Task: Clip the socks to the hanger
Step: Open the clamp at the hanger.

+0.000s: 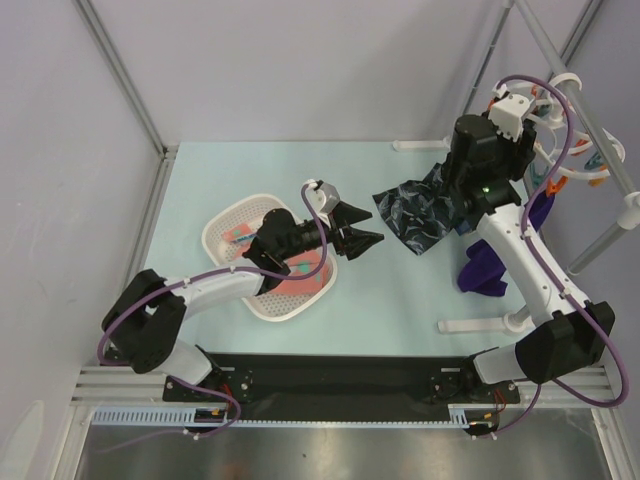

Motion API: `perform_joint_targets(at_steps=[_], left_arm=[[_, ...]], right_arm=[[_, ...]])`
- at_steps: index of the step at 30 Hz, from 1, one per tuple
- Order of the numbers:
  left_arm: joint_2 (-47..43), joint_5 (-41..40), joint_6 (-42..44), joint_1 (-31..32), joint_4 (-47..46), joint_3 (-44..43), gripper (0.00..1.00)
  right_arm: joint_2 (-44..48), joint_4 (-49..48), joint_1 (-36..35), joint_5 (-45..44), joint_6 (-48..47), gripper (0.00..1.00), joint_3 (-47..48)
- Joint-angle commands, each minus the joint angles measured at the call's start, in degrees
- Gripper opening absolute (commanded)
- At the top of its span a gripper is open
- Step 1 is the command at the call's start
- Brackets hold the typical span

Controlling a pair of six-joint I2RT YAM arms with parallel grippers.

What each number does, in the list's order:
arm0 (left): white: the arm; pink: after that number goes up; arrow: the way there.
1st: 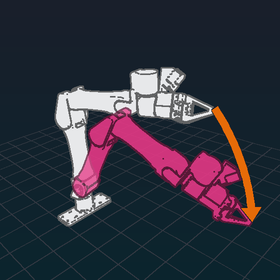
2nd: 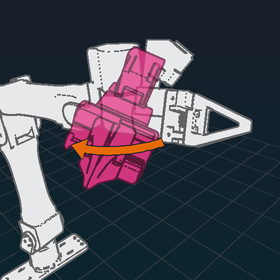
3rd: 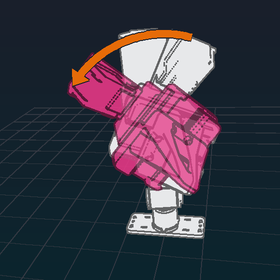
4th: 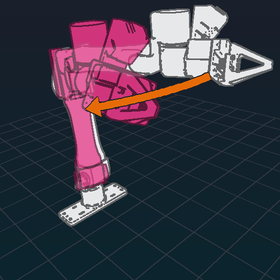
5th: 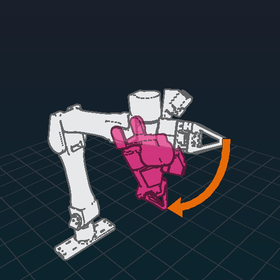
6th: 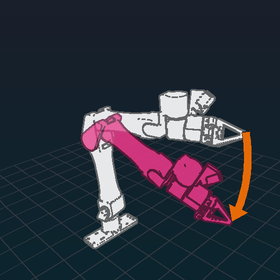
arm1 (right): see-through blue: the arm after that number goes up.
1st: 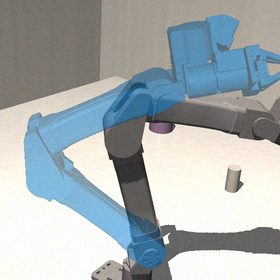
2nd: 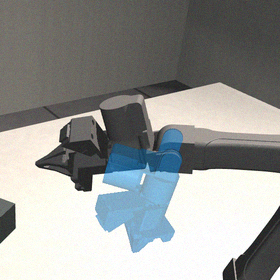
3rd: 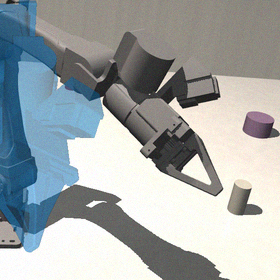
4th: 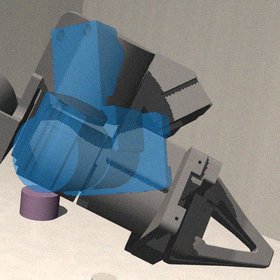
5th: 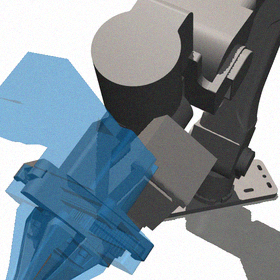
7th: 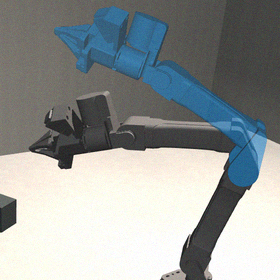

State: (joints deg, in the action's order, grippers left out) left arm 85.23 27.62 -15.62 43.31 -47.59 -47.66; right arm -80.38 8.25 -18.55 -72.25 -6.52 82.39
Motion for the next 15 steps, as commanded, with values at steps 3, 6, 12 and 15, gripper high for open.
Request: perform_joint_targets(at_steps=[3,6,12,15], left_arm=[[0.2,1.7,-0.8,-0.6,-3.2,-0.2,0.71],[0.3,1.8,-0.9,-0.6,-3.3,-0.2,0.71],[0.5,2.0,-1.0,-0.6,-3.4,-0.2,0.71],[0.5,2.0,-1.1,-0.6,-3.5,-0.2,0.71]], right_arm=[[0.7,-2.0,1.2,0.9,-0.3,0.59,1.6],[0.7,-2.1,1.8,1.2,-0.5,0.57,1.5],[0.9,-2.2,2.2,2.0,-0.2,0.52,1.2],[1.3,-2.3,2.3,2.5,0.3,0.50,1.0]])
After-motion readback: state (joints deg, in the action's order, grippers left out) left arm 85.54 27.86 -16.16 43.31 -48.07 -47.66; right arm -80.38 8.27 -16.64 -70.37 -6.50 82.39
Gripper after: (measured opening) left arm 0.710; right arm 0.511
